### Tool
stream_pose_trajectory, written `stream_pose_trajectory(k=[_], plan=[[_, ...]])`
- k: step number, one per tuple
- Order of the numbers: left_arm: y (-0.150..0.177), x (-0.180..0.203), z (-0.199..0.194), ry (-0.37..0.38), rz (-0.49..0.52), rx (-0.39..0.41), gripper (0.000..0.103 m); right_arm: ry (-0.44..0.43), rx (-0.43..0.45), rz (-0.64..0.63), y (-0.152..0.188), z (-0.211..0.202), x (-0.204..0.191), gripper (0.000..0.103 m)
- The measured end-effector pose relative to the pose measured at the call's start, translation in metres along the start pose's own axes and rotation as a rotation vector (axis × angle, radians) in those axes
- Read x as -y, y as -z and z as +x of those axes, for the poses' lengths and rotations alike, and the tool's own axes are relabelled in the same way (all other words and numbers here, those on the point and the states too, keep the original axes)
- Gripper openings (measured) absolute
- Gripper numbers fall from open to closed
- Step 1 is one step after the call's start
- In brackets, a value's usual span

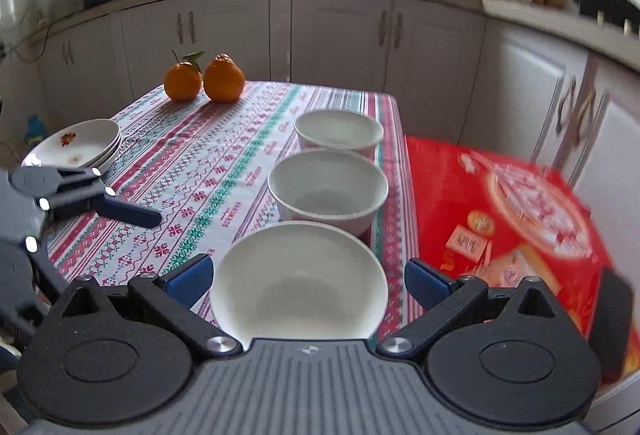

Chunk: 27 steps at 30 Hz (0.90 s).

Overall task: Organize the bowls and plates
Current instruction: 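Withdraw the left gripper while moving the right gripper to a white bowl's rim, then grasp the rim of the white bowl with the right gripper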

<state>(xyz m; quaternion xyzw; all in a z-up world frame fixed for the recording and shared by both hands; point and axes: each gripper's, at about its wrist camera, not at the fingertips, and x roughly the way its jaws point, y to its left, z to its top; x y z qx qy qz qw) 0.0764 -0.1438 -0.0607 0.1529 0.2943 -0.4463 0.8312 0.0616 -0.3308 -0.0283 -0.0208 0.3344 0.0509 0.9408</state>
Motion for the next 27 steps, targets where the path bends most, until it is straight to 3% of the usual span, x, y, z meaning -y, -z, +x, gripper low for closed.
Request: stream_pose_trajectory(k=[8,17,19,27], plan=[[-0.007,0.024,0.024,0.035,0.062,0.008,0.093,-0.058,-0.047,0.072,0.005,0.018,0.014,0.100],[-0.009,0.027,0.031,0.071,0.044,0.021,0.090,-0.118,-0.090,0.125,0.002,0.029,0.031,0.086],[-0.009,0.028,0.032,0.075,0.044,0.022,0.084,-0.122,-0.102,0.127,0.001,0.032,0.033,0.084],[-0.010,0.027,0.033,0.083,0.034,0.030,0.082,-0.143,-0.127,0.133,-0.002,0.038,0.038,0.079]])
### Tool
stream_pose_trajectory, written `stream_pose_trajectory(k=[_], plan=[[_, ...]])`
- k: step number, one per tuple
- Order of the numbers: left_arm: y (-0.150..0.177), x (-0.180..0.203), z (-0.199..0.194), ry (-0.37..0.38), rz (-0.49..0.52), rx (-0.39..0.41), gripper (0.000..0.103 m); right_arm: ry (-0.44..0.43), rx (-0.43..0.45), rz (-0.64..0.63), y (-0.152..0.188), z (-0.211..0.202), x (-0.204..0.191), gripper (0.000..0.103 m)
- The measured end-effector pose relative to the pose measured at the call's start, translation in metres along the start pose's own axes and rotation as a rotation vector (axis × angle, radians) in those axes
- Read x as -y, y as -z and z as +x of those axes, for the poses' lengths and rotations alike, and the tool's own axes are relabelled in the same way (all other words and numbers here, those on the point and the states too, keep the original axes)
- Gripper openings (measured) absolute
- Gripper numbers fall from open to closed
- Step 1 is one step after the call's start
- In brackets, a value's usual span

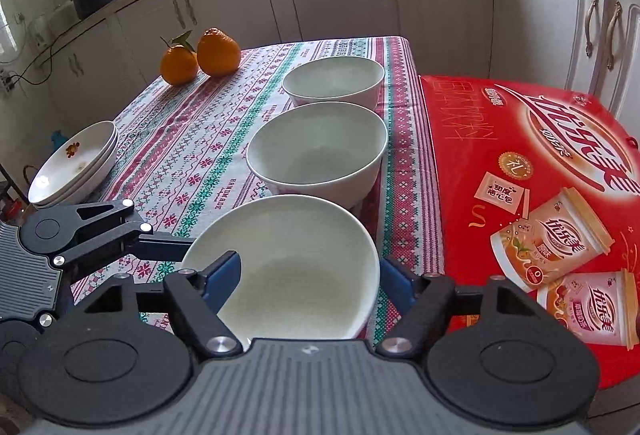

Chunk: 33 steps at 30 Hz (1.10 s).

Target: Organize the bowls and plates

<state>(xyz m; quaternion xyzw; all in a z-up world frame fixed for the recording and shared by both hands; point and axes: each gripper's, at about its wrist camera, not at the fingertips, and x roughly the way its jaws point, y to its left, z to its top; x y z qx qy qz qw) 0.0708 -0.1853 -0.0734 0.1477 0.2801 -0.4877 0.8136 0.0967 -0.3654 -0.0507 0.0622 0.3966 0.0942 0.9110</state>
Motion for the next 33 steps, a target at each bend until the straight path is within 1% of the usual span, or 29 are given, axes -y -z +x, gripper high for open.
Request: stream_pose_trajectory(k=[5,16,21,33], plan=[[0.000,-0.001,0.000,0.000,-0.001,0.001,0.082,-0.018,-0.015,0.002,-0.001,0.002,0.002,0.074],[-0.002,-0.002,-0.007,0.001,-0.003,-0.007,0.082,-0.029,-0.019,0.023,-0.005,-0.002,-0.003,0.075],[0.000,-0.009,-0.018,-0.008,-0.015,-0.018,0.082,-0.054,-0.012,0.006,-0.010,-0.004,-0.015,0.075],[0.016,-0.033,-0.052,-0.084,-0.066,-0.028,0.082,-0.132,-0.022,-0.063,-0.025,0.014,-0.059,0.075]])
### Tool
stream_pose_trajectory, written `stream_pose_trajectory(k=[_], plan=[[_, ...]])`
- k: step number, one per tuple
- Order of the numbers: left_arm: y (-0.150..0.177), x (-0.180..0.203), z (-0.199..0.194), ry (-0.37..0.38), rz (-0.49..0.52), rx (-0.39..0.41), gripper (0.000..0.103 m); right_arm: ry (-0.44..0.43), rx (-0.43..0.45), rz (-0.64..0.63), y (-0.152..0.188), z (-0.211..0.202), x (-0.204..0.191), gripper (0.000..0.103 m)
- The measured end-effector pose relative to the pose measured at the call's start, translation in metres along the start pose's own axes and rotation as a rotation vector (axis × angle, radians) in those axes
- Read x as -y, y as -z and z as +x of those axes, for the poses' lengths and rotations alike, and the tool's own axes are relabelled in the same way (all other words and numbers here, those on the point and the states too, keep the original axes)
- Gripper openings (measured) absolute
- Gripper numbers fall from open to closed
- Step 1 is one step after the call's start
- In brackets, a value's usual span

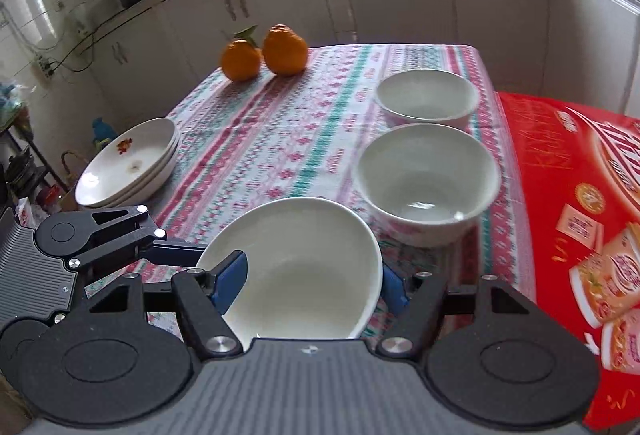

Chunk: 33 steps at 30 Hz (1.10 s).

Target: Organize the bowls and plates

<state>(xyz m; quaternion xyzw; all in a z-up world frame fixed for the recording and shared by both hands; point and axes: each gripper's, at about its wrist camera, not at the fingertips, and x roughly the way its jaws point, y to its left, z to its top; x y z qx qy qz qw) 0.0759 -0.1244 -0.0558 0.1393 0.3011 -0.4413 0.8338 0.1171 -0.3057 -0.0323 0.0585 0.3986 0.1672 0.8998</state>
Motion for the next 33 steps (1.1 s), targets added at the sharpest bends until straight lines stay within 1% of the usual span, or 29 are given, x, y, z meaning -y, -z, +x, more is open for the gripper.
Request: stream_pose_trajectory(k=[9,21,33], plan=[[0.013,-0.019,-0.018,-0.044,-0.039,-0.003,0.082,-0.040,-0.017,-0.049,-0.011,0.020,-0.026,0.075],[0.023,-0.042,-0.034,-0.104,-0.081,-0.006,0.082,-0.093,-0.029,-0.101,-0.025,0.045,-0.052,0.075],[0.029,-0.060,-0.032,-0.138,-0.113,-0.019,0.082,-0.110,-0.043,-0.121,-0.034,0.067,-0.064,0.075]])
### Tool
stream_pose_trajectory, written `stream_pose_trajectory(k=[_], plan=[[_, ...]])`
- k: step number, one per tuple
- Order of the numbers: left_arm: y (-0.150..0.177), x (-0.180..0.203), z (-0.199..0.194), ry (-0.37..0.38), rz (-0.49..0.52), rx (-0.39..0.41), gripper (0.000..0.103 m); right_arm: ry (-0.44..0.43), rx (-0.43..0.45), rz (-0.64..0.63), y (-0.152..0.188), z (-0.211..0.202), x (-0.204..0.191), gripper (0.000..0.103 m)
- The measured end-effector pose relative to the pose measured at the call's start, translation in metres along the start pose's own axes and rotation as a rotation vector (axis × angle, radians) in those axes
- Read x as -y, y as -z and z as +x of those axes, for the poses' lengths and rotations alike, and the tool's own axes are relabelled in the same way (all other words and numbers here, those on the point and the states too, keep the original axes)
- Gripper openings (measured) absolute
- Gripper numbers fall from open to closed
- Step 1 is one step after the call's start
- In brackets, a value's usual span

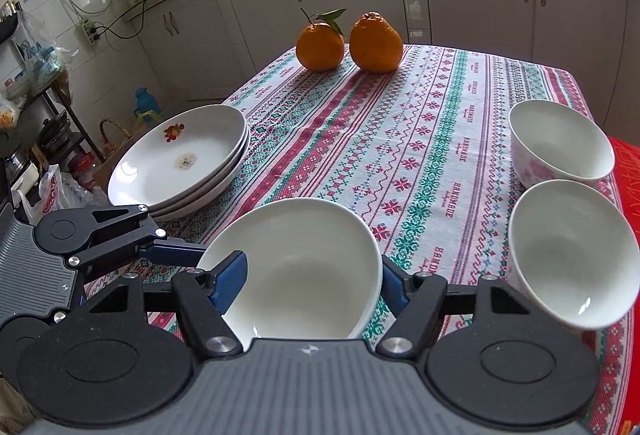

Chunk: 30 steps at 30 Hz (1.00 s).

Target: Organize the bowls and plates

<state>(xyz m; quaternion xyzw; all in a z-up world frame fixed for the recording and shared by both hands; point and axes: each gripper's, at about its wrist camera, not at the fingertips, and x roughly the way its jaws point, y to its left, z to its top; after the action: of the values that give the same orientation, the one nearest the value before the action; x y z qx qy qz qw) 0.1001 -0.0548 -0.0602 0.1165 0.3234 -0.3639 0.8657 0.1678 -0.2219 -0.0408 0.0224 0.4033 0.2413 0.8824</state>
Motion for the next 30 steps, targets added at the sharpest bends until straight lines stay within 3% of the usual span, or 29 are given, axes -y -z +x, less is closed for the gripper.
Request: stream_pose_trajectory(k=[17,19,21,23,30], plan=[[-0.003,-0.006,0.007,-0.005,-0.004,-0.005,0.082,0.011,-0.009,0.010,-0.004,0.013,0.005,0.075],[-0.002,-0.005,0.008,-0.007,0.000,-0.004,0.082,0.007,-0.008,0.012,-0.004,0.014,0.005,0.078],[-0.003,-0.003,0.008,-0.013,0.013,-0.007,0.085,0.002,-0.003,0.009,-0.003,0.014,0.004,0.093],[-0.003,-0.001,0.007,-0.013,0.019,-0.003,0.090,0.009,0.013,0.002,-0.003,0.011,0.002,0.101],[-0.004,-0.004,0.000,-0.006,-0.001,0.007,0.098,0.021,0.031,0.010,-0.004,0.004,0.003,0.103]])
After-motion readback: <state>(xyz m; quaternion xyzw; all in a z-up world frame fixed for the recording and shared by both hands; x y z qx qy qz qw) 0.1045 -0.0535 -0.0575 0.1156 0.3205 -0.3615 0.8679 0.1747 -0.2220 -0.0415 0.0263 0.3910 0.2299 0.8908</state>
